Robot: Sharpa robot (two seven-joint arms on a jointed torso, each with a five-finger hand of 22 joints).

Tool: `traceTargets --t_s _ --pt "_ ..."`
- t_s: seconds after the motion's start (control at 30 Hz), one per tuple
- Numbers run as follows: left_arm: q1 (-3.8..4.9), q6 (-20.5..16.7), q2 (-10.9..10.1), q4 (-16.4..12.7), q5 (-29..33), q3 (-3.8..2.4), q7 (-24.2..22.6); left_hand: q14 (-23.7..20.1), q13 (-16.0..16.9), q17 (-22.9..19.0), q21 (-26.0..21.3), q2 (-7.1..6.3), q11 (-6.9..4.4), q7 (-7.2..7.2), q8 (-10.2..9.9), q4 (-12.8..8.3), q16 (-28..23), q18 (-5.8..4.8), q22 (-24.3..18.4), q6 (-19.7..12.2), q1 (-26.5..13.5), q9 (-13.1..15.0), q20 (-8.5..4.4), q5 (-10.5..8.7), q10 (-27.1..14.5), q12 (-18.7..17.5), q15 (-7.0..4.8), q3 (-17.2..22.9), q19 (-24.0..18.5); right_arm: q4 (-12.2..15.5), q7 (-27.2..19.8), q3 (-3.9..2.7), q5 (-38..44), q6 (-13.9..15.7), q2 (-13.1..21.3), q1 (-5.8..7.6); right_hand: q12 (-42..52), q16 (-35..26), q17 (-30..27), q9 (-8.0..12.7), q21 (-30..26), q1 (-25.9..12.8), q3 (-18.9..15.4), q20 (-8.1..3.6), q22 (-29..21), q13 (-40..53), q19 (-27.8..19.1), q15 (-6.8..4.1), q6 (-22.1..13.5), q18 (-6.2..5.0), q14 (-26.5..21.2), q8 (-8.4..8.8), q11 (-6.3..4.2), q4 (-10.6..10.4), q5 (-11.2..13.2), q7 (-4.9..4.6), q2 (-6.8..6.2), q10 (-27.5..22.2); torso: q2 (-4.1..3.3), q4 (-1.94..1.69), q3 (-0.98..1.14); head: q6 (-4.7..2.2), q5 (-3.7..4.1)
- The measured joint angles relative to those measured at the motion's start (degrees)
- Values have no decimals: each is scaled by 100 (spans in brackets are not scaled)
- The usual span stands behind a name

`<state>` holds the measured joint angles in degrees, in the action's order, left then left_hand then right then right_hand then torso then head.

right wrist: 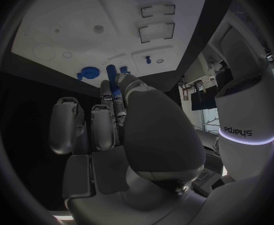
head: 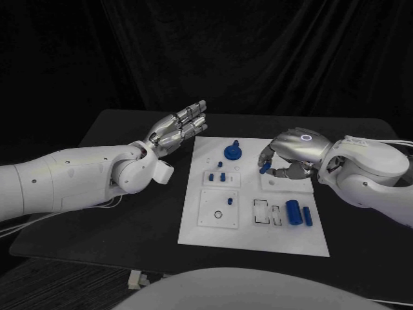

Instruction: Assemble the parts on the task board

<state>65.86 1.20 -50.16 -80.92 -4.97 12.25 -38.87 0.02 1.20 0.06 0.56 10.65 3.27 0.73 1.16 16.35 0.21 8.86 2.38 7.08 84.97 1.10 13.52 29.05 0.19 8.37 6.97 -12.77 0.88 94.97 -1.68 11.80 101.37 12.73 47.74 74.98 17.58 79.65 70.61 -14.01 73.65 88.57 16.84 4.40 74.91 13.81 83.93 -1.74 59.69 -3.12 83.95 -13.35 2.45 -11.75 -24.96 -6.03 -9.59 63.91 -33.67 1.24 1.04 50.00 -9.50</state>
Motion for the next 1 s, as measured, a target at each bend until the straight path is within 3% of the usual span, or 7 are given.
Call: traceTargets --t_s 0.17,0.43,0.53,0.67,1.0 --pt "-1 0 3 5 0 0 0 0 0 1 0 0 0 0 0 0 0 -1 0 0 0 0 0 0 0 0 0 0 0 110 -1 0 -161 -57 -307 22 -1 0 -3 -16 -9 0 23 0 0 -4 0 0 -38 0 0 0 6 23 23 -38 0 3 -4 -1 0 0 -56" --pt "-2 0 -54 -14 0 0 0 0 0 3 0 0 0 20 0 0 0 0 -1 20 0 0 0 0 0 0 0 0 0 198 -1 1 -336 -219 -851 -2 17 0 -25 -30 -78 0 47 21 0 -10 -21 0 -82 0 0 0 22 47 29 -82 0 17 -9 -1 1 0 -213" --pt "-2 0 -92 -16 0 0 0 -1 0 3 0 0 -11 20 0 26 0 0 -15 20 0 0 0 0 -4 -5 5 -26 0 198 0 -1 -338 -282 -1054 -74 17 0 -25 -30 -78 0 63 21 0 -8 -21 0 -82 -1 0 0 22 63 40 -82 0 17 -11 -1 1 0 -238" --pt "-2 -1 -127 -23 0 0 0 0 0 4 0 41 -174 -74 0 27 0 -1 -22 9 -41 0 0 -6 -8 -67 102 -27 0 142 -2 -1 -298 -357 -1290 -227 17 0 -25 -30 -78 0 80 21 1 -2 -21 0 -82 -1 0 0 23 80 44 -82 0 17 -12 -1 2 0 -286" --pt "-2 1 -154 -46 0 0 0 0 0 0 0 55 -173 -90 0 39 0 0 -25 -12 -55 0 0 -27 -8 -67 99 -43 0 18 -23 2 4 -488 -1499 -607 16 0 -31 -47 -78 -13 102 21 4 4 -21 0 -123 0 0 0 24 102 44 -82 -12 16 -12 -8 2 0 -426"
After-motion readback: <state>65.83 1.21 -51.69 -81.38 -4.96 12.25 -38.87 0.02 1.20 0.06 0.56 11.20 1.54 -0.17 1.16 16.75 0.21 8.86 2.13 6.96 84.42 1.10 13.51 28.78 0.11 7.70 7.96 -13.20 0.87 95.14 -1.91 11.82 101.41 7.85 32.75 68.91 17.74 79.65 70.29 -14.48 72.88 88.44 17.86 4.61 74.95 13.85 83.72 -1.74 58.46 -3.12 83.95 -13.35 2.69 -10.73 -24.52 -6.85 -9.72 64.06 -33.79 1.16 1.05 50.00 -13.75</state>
